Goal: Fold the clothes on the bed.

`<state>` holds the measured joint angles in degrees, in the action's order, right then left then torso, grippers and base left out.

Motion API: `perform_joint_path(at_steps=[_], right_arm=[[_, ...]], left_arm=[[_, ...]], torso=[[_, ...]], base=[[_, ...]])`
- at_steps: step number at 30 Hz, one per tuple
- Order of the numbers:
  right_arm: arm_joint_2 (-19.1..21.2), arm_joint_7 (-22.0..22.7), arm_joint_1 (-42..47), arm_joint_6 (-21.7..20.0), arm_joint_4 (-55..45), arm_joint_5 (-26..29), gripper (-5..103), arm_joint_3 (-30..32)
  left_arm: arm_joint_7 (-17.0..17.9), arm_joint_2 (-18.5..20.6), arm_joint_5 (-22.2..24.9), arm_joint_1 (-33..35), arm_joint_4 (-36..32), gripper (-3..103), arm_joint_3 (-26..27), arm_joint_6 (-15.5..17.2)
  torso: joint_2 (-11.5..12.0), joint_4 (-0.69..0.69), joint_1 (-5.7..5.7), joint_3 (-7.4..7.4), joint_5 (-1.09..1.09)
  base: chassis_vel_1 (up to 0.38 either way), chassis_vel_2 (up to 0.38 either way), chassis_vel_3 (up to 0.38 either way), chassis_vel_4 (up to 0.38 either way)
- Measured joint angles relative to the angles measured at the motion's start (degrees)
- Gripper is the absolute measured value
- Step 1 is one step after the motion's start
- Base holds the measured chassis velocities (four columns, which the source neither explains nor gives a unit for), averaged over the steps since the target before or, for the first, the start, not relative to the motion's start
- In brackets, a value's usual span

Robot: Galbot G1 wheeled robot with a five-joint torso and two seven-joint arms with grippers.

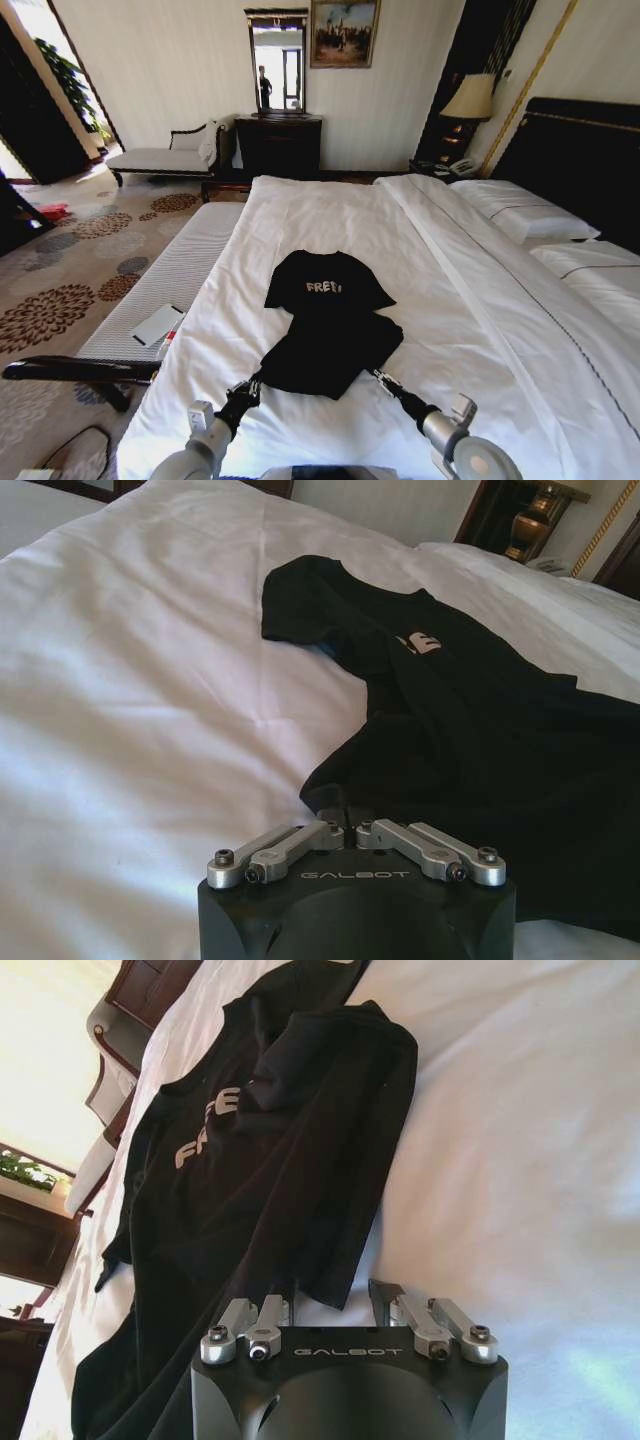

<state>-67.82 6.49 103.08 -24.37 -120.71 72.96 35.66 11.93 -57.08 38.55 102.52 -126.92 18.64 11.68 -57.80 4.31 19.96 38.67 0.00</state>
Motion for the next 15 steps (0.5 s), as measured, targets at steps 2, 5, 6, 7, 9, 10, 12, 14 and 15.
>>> perform_joint_path(at_steps=[2,5,6,7,9,10,12,14,15], right_arm=[[-0.21,0.07,-0.30,-0.02,0.43,-0.01,37,-0.18],[-0.31,0.08,-0.35,-0.02,0.64,-0.11,26,-0.28],[-0.31,0.08,-0.38,-0.02,0.70,-0.15,26,-0.32],[-0.30,0.08,-0.47,-0.02,0.81,-0.21,20,-0.40],[-0.26,0.09,-0.65,-0.02,0.93,-0.25,15,-0.51],[-0.22,0.14,-0.81,-0.02,1.02,-0.27,12,-0.58],[-0.21,0.34,-1.23,-0.02,1.23,-0.29,8,-0.84],[-0.23,0.41,-1.40,-0.02,1.30,-0.31,8,-0.95],[-0.39,0.52,-1.74,0.00,1.50,-0.42,2,-1.19]], left_arm=[[0.01,0.04,0.05,-0.01,-0.03,1,0.04,0.02],[0.02,0.03,0.05,0.02,-0.03,1,0.09,0.01],[0.02,0.02,0.06,0.05,-0.04,1,0.10,0.02],[0.02,0.02,0.07,0.07,-0.04,1,0.12,0.02],[0.02,0.02,0.07,0.06,-0.03,1,0.12,0.02],[0.02,0.04,0.07,0.04,-0.02,1,0.12,0.02],[0.02,0.10,0.13,-0.15,-0.01,1,0.11,0.02],[0.02,0.11,0.18,-0.26,0.00,1,0.10,0.03],[0.03,0.12,0.30,-0.42,0.06,1,0.09,0.04]], torso=[[0.00,0.00,0.00,0.00,0.00],[0.00,0.00,0.00,0.00,0.00],[0.00,0.00,0.00,0.00,0.00],[0.00,0.00,0.00,0.00,0.00],[0.00,0.00,0.00,0.00,0.00],[0.00,0.00,0.00,0.00,0.00],[0.00,0.00,0.00,0.00,0.00],[0.00,0.00,0.00,0.00,0.00],[0.00,0.00,0.00,0.00,0.00]], base=[[0.000,0.000,0.000,0.000],[0.000,0.000,0.000,0.000],[0.000,0.000,0.000,0.000],[0.000,0.000,0.000,0.000],[0.000,0.000,0.000,0.000],[0.000,0.000,0.000,0.000],[0.000,0.000,0.000,0.000],[0.000,0.000,0.000,0.000],[0.000,0.000,0.000,0.000]])
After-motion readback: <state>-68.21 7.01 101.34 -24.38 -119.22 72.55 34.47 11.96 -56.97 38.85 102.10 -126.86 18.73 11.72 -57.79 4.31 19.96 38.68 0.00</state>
